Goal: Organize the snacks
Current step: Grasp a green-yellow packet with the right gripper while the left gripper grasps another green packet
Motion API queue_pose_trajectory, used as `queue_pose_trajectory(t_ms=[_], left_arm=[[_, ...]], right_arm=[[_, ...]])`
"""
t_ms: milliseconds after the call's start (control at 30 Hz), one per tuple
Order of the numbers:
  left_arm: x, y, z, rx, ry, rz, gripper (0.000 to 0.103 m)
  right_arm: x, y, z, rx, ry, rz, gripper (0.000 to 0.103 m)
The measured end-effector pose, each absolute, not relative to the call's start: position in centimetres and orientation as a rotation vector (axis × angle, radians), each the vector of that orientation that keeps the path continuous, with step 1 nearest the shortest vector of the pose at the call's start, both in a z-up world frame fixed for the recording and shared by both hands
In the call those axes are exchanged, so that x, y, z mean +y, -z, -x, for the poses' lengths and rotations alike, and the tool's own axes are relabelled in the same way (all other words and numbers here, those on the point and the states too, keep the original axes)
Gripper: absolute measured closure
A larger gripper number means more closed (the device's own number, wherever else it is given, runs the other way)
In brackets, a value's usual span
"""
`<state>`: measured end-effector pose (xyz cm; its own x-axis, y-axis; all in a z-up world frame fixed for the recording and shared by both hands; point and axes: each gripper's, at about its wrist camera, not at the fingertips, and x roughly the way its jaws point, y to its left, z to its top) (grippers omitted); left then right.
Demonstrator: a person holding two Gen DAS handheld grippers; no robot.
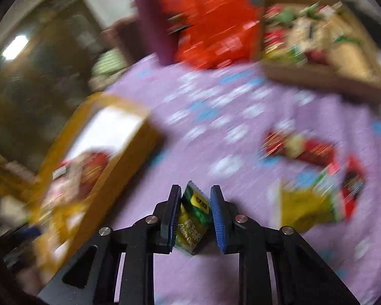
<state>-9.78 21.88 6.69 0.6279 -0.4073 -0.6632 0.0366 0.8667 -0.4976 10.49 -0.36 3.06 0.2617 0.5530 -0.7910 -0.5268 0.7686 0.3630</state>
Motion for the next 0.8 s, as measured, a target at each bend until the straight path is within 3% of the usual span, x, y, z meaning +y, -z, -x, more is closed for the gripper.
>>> queue_pose_trajectory(t_ms=[67, 200, 467, 567, 733, 800], left_arm=[[21.5, -6.6, 9.7, 0.863, 0.272, 0.462, 0.029], [20.6, -6.4, 9.4, 0.875, 0.294, 0.455, 0.029], [17.8, -6.1, 8.8, 0.919, 0.335, 0.408, 0.029], [17.0, -6.2, 8.8, 0.925, 0.337, 0.386, 0.029], [15.9, -6.1, 8.3, 0.938, 0.323, 0.347, 0.029], [15.1, -5.9, 7.7, 0.945, 0.321, 0.321, 0.029]], right_arm=[[-2.5, -4.5, -9.7, 1.041, -0.740, -0.095, 0.076], [-9.3, -6.0, -10.1, 0.954, -0.485, -0.204, 0.055], [-11.2, -2.1, -11.6, 1.013, -0.340, -0.313, 0.053], [-9.9, -1.6, -12.4, 0.996, -0.277, -0.330, 0.039], [-7.2, -1.0, -12.9, 0.984, -0.233, -0.268, 0.039], [-5.8, -0.9, -12.3, 0.961, -0.195, -0.148, 0.047]])
